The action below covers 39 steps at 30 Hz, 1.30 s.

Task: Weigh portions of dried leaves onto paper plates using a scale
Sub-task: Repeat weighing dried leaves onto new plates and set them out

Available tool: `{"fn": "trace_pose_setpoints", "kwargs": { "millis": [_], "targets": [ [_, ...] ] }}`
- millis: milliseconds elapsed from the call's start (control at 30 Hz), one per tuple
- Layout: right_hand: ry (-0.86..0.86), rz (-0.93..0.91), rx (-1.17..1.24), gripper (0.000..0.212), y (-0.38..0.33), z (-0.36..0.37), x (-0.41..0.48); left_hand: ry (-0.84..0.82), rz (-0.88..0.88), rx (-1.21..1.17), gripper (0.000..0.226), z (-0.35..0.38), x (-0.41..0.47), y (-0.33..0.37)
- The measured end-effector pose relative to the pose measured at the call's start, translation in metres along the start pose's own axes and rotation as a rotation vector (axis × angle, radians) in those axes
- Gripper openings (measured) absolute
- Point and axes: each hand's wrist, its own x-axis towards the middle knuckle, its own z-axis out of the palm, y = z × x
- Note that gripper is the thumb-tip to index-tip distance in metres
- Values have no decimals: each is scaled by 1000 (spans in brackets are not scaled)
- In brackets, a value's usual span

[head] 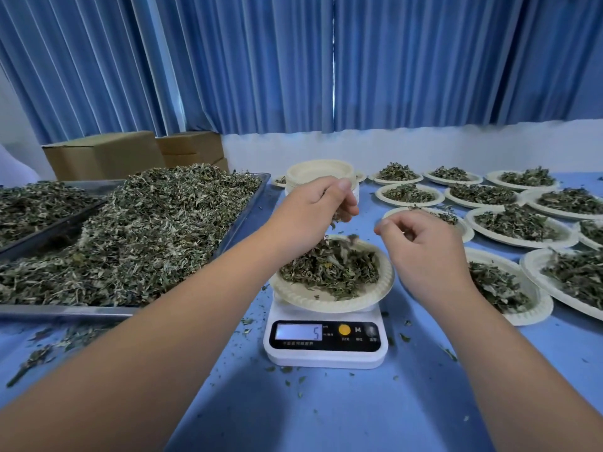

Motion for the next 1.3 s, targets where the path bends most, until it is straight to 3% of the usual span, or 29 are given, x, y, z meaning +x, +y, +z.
{"fn": "trace_pose_setpoints", "kwargs": {
  "millis": [267,600,800,900,1000,1100,1167,1300],
  "targets": [
    [-24,14,12,21,-2,0,0,12,0,-42,31,-1,-2,-2],
    [-42,22,15,22,-3,-2,-2,392,-5,-128,37,-35,-34,-20],
    [-32,47,9,23,-5,-2,-3,529,-151,305,43,-76,-56,-59],
    [5,112,-80,23,-2,-3,-2,514,-328,549,48,-98,-65,-76],
    [-12,210,-103,22,2,-8,-2,451,-504,638,35,-112,-69,-85],
    [-4,229,-101,22,0,-11,-3,389,-634,708,37,-111,-69,-86],
    [-7,234,-117,21,-3,-11,-4,423,-605,715,36,-107,-69,-83],
    [-59,249,-150,18,-6,-9,-6,445,-283,631,22,-87,-68,-70]
  ]
}}
